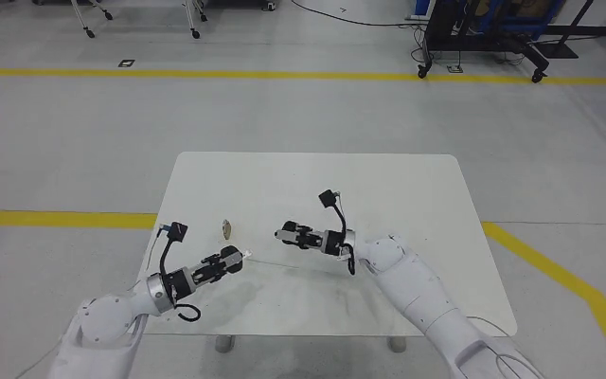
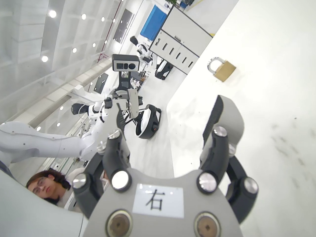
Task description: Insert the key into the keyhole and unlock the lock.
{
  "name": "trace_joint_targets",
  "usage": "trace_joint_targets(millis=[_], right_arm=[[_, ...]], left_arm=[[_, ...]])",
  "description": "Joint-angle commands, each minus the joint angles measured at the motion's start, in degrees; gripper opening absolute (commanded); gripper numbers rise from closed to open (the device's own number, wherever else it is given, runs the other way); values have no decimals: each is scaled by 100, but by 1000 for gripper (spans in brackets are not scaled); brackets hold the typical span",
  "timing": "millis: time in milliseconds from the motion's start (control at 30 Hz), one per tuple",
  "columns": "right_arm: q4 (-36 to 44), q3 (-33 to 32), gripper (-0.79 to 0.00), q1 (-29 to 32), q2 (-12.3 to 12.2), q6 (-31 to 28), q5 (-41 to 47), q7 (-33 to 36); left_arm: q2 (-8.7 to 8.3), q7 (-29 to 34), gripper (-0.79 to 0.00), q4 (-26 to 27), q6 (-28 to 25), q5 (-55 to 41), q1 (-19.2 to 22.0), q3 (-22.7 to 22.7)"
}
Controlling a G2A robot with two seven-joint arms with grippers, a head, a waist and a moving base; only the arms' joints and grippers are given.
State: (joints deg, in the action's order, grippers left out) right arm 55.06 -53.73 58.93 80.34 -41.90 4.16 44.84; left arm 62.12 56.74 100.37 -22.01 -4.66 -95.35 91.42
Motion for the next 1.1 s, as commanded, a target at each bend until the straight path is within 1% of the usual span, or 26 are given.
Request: trace_joint_targets(millis=[0,133,367,467,567,700,767,867,933,1067], right_arm=[[38,82,-354,-15,3,18,132,318],[-16,237,-400,-85,30,-1,390,698],[-182,463,-397,-238,80,-86,868,1293],[-262,516,-425,-306,86,-114,993,1498],[-325,563,-474,-349,94,-110,1015,1547],[-384,648,-511,-403,112,-115,1047,1617],[-430,684,-566,-431,120,-112,1082,1642],[-467,730,-588,-459,130,-103,1134,1651],[-480,760,-579,-472,134,-95,1182,1659],[-464,836,-616,-492,132,-65,1284,1689]], left_arm=[[-12,133,-785,-27,5,65,50,-103],[-29,240,-785,-85,27,165,142,-257],[-51,211,-785,-143,59,321,237,-465],[-63,202,-785,-158,56,331,257,-507],[-74,199,-785,-164,48,356,266,-549],[-91,178,-785,-164,47,355,273,-592],[-102,162,-785,-164,47,352,273,-606],[-116,128,-785,-160,36,351,271,-615],[-124,96,-785,-157,33,354,266,-618],[-142,41,-785,-149,33,352,253,-627]])
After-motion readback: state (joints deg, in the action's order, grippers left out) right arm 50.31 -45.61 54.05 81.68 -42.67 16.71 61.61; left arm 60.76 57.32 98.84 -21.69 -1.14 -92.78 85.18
